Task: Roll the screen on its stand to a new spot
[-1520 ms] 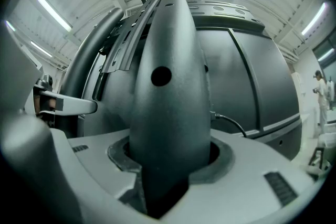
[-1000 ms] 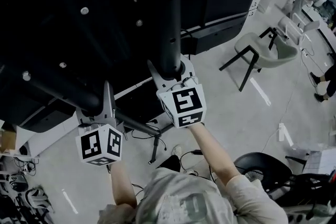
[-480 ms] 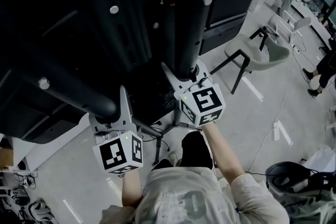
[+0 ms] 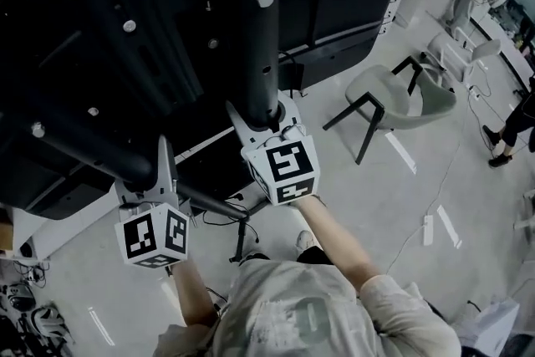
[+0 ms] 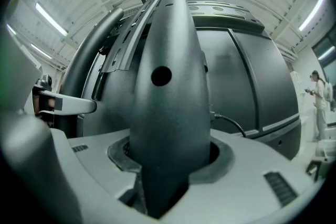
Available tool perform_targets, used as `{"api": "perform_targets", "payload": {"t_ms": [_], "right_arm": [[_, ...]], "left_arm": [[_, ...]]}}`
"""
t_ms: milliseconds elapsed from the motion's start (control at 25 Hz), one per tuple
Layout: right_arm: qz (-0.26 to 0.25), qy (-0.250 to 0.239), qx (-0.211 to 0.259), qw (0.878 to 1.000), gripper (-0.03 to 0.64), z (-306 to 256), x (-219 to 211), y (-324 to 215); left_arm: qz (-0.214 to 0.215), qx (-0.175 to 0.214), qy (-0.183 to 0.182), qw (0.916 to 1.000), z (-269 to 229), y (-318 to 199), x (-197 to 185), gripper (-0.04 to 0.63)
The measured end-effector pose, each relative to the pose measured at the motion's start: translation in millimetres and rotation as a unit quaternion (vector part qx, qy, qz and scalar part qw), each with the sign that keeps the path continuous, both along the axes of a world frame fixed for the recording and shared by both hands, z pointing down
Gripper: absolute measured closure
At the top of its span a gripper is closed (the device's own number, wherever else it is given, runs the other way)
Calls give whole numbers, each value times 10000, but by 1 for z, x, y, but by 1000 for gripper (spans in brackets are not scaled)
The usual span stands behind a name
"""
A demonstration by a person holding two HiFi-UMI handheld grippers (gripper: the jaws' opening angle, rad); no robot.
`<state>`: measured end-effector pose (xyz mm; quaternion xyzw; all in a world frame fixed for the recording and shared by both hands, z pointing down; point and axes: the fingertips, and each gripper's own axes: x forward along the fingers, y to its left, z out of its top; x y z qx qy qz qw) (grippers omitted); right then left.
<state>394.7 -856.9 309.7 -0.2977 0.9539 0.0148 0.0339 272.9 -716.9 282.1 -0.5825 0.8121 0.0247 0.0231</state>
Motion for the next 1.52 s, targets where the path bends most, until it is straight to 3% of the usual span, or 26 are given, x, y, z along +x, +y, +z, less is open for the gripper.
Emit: {"api": "perform_targets", "payload": {"t_ms": [1080, 1360, 1520], "right_arm": [[-54, -30, 13, 10000, 408, -3, 107, -110], [-191, -9, -86, 9998, 408, -1, 158, -191], [-235, -17, -47, 9997, 408, -7, 166, -207]], "left_arm": [[-181, -13, -43, 9998, -1, -108, 108, 380], [-271, -100, -30, 9996, -1, -187, 162, 379], [-292, -48, -52, 9995, -7, -202, 171, 380]]}}
